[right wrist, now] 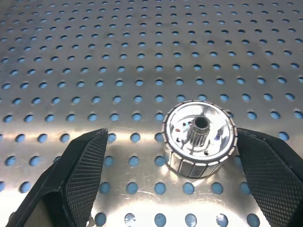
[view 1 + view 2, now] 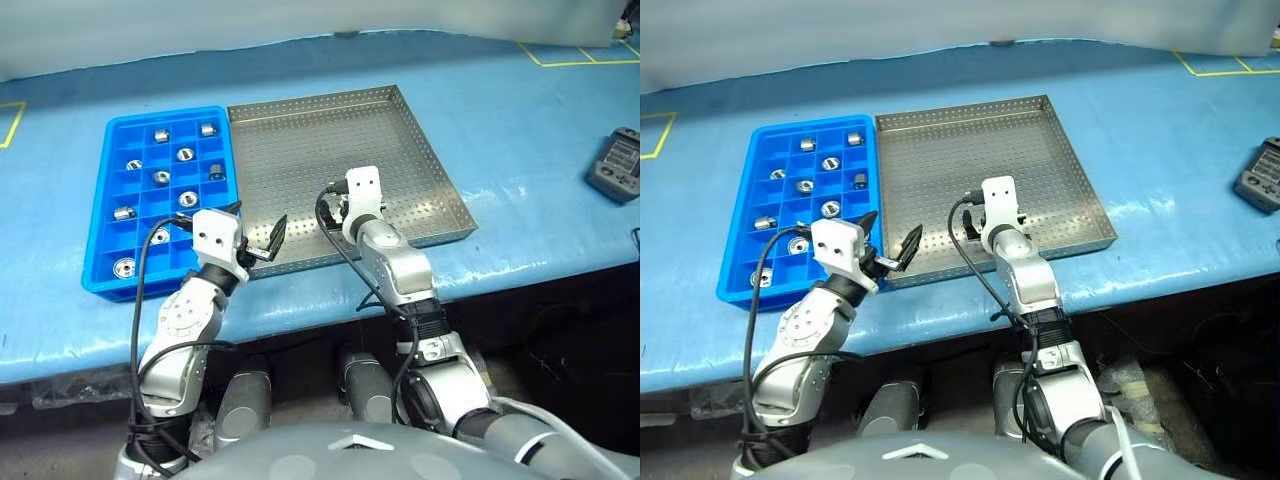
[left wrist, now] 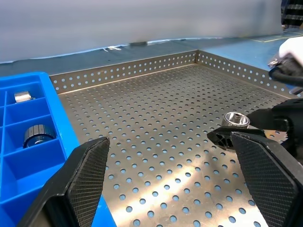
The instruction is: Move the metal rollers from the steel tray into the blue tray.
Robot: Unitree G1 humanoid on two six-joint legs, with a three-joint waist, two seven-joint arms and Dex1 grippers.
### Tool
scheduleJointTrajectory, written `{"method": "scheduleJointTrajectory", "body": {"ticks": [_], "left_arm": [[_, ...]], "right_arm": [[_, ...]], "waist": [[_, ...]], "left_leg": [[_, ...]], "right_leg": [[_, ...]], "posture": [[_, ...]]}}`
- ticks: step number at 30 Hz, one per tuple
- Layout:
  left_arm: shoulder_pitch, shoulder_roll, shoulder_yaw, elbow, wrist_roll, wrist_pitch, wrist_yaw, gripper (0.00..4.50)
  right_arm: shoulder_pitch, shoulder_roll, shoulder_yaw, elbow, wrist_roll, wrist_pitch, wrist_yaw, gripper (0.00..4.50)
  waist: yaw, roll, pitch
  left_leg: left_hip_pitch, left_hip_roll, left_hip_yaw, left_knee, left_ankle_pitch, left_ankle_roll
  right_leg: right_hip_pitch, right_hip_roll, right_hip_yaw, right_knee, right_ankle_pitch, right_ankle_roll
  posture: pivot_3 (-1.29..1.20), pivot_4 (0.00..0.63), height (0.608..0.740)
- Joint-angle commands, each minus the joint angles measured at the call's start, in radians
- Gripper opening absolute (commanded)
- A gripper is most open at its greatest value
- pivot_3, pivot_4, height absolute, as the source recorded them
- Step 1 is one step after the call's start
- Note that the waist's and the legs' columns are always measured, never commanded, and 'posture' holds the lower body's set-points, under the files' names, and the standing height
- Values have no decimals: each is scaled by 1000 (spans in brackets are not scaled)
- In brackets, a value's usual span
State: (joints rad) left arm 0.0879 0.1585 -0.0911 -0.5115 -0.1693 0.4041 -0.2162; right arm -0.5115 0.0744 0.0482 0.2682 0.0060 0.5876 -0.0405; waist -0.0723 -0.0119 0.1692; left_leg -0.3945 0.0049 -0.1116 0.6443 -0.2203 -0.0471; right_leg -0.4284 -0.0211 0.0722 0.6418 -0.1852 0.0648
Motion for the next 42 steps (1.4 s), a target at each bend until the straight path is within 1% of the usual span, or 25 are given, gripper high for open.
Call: {"method": "scheduleJointTrajectory", "body": {"ticks": [1,3,9,10,15,20,27,31,34,38,42], "left_arm": [[-1,-8,-7,-53,0,-5,12,4491],[3,-11,-8,-57,-1,-4,16,4500],[11,-14,-8,-65,-3,-4,23,4500],[13,-14,-7,-67,-1,-5,26,4500],[32,-36,19,-91,9,-27,69,4500],[59,-85,76,-127,39,-68,162,4500],[139,-105,135,-213,47,-61,216,4500],[235,-127,182,-276,45,-74,245,4500],[316,-146,209,-320,36,-99,255,4500],[380,-166,231,-349,36,-121,263,4500],[417,-180,257,-367,25,-136,266,4500]], "right_arm": [[-47,0,-47,44,0,-62,-46,4307],[-60,-2,-64,77,3,-88,-57,3885],[-58,1,-63,76,4,-107,-48,1878],[-52,6,-55,60,5,-101,-42,1705],[-36,49,-10,-48,14,-58,-17,1722],[-68,89,95,-138,12,-24,63,1722],[-135,132,197,-145,50,-8,175,1722],[-163,165,254,-121,68,-11,221,1722],[-160,179,310,-130,89,-1,267,1722],[-141,189,366,-155,120,19,313,1722],[-114,194,439,-175,137,34,340,1722]], "waist": [[3,0,0],[5,0,0],[5,0,0],[5,0,0],[7,0,0],[15,0,0],[71,0,0],[98,0,0],[121,0,0],[156,0,1],[178,0,1]], "left_leg": [[0,0,0,0,0,0],[0,0,0,0,0,0],[0,0,0,-1,0,0],[0,0,0,-2,0,0],[0,0,0,-3,0,0],[0,1,-1,-4,0,0],[0,1,-3,-10,0,0],[0,1,-3,-15,0,0],[0,1,-4,-19,0,0],[-1,1,-4,-21,-1,0],[-1,1,-4,-21,-1,-1]], "right_leg": [[0,0,0,0,0,0],[0,0,0,0,0,0],[0,0,0,-1,0,-1],[0,0,0,-1,-1,-1],[-1,0,0,-1,-1,-2],[-1,0,-1,-1,-2,-3],[-2,-1,-4,-3,-4,-6],[-2,-1,-5,-7,-4,-6],[-2,-1,-6,-10,-4,-7],[-3,-1,-7,-14,-4,-7],[-3,-2,-8,-15,-5,-7]], "posture": [[49,150,740],[49,150,740],[49,150,740],[49,150,740],[102,150,740],[170,150,740],[311,150,740],[368,150,740],[405,150,740],[440,150,740],[459,150,740]]}}
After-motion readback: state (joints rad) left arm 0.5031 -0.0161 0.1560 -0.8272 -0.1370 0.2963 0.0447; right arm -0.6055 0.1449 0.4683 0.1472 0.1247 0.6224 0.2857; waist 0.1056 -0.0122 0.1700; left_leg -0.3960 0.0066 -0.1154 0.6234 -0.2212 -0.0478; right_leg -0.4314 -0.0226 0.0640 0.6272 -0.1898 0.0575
